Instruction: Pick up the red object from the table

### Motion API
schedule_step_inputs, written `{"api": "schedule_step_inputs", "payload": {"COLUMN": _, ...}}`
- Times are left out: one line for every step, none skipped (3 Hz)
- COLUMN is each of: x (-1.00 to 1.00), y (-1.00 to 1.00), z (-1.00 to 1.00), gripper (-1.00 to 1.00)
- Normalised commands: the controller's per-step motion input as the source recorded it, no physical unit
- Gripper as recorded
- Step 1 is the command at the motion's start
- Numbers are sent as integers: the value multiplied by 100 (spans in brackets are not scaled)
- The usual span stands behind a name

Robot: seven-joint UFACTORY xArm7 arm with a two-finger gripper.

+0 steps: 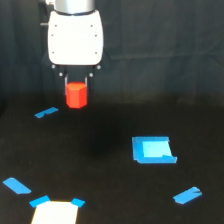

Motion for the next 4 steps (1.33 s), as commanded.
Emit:
{"api": "schedule_step_inputs", "payload": {"x": -8, "y": -71, "z": 73, "gripper": -100}}
{"api": "schedule_step_inputs", "payload": {"x": -12, "y": -24, "z": 7, "gripper": -100}}
{"api": "schedule_step_inputs", "payload": {"x": 14, "y": 61, "z": -21, "gripper": -100}}
{"api": "schedule_step_inputs", "payload": {"x": 5, "y": 45, "z": 2, "gripper": -100}}
